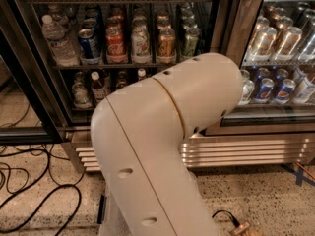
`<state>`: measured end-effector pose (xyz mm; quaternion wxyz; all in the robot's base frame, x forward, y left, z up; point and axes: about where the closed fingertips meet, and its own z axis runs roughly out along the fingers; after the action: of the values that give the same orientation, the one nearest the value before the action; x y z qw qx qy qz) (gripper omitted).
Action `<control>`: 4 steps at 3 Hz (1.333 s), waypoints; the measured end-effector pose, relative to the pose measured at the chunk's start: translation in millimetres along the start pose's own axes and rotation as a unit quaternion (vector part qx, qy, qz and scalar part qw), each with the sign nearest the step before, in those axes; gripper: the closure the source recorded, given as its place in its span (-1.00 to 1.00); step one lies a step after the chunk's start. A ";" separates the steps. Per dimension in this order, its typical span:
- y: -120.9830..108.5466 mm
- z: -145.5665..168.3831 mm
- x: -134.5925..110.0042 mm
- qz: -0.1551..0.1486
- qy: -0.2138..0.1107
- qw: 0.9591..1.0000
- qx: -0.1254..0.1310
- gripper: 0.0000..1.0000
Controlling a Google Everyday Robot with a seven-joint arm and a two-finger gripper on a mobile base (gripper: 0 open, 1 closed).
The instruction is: Pick blue plastic bottle from bottom shelf of fridge
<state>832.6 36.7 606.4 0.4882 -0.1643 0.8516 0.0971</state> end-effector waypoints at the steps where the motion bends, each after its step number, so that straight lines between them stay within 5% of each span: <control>1: -4.3 3.5 -4.4 -0.007 -0.001 1.000 0.004 -0.24; 3: -16.0 25.1 -26.8 -0.012 -0.015 1.000 0.014 -0.28; 4: -20.6 27.6 -24.2 -0.005 -0.011 1.000 0.018 0.10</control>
Offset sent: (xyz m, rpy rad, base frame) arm 0.0243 -0.0025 0.0172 -0.0357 -0.0467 0.0041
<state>873.8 31.1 613.2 0.5012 -0.1581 0.8469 0.0809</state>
